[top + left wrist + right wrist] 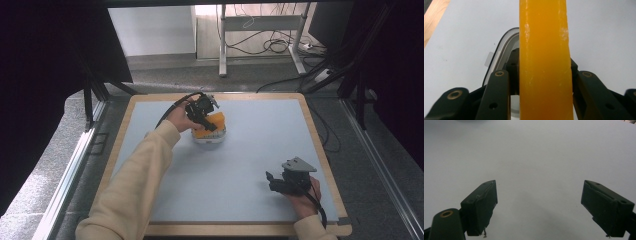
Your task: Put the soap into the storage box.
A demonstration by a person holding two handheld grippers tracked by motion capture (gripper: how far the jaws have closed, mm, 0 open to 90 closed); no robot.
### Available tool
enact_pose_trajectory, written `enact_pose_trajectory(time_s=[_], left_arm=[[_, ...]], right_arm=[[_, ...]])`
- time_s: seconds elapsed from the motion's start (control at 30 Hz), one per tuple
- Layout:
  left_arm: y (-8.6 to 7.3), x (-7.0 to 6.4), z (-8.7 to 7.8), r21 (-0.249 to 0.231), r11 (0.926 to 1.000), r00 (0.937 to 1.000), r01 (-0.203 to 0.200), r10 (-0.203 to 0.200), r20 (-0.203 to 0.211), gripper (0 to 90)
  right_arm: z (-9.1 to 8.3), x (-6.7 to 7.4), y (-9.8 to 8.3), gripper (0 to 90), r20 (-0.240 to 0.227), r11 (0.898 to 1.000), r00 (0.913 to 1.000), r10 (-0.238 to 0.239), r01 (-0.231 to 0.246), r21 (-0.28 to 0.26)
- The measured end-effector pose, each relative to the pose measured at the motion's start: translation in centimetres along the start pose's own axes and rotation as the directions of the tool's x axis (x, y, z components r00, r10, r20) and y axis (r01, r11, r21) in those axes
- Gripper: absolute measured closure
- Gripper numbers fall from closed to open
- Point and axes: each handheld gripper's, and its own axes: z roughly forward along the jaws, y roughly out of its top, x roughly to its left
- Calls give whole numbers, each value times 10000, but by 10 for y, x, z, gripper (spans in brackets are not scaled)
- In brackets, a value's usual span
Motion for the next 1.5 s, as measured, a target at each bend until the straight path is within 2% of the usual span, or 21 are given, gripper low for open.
enact_pose_trajectory(time_s=[0.13,0.17,0.43,0.6,1.2,1.37,1.43,1.47,1.5], left_arm=[[2,4,3,-165,9998,9999,-96,98,136,619],[3,7,4,-126,9996,9994,-233,236,238,620],[0,16,14,59,9998,9991,-189,187,386,620],[-2,17,19,-55,9989,9976,-471,473,515,619],[-9,24,31,115,9986,9960,-525,516,729,619],[-10,25,39,298,9980,9959,-552,529,733,619],[-10,26,40,163,9988,9966,-459,446,697,617],[-10,28,38,-23,9996,9971,-271,272,705,607],[-10,28,38,-23,9996,9971,-271,272,705,576]], right_arm=[[-1,0,0,139,46,10000,10000,-3,3,-15],[-1,0,0,139,49,10000,10000,11,-11,-15],[-1,-2,0,139,76,10000,10000,55,-55,-19],[-2,-2,0,141,136,10000,9999,71,-71,-35],[-1,-2,0,141,188,10000,9998,65,-66,66],[-1,-2,0,141,172,10000,9998,77,-77,47],[-1,-2,0,141,177,10000,9998,79,-80,47],[-1,-2,0,141,173,10000,9998,72,-72,53],[-1,-2,0,141,166,10000,9998,66,-67,50]])
